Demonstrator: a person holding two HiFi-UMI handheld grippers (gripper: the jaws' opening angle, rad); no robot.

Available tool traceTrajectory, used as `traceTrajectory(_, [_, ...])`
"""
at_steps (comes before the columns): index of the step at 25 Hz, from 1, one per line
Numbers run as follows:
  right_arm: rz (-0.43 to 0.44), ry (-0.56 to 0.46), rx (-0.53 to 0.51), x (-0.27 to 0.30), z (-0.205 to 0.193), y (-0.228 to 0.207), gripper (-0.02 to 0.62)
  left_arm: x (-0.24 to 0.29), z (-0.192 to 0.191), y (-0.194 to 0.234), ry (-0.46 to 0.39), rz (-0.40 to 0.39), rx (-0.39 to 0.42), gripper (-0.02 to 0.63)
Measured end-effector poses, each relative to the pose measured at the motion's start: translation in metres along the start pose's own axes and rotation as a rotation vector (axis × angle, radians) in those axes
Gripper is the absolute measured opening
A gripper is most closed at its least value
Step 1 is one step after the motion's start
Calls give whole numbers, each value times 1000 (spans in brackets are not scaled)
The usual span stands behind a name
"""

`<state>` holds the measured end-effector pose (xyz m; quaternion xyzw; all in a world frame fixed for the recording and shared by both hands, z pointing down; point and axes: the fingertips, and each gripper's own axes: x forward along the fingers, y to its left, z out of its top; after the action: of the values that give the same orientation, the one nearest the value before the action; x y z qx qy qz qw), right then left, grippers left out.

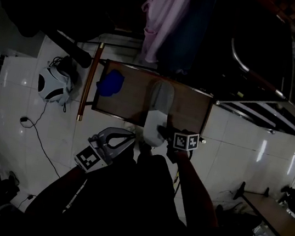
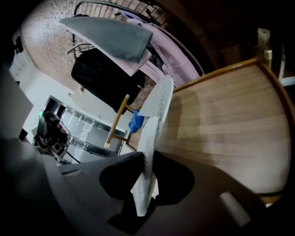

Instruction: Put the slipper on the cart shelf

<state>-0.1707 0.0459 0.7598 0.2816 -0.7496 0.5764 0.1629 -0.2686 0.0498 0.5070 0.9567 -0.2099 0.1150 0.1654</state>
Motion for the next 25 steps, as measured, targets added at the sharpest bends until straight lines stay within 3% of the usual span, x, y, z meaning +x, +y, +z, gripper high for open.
traceTrajectory(7, [3,-111,-142,-55,3,52,74,5,23,-9,-48,-33,39,7])
traceTrajectory(15, [-60,-374,-416,-132,68,131,72,15,70,-9,-117,-52,94,3])
traceTrajectory(25, [-63,-628,-675,-202,134,221,71,26,106,-10,-162,-70,172,3])
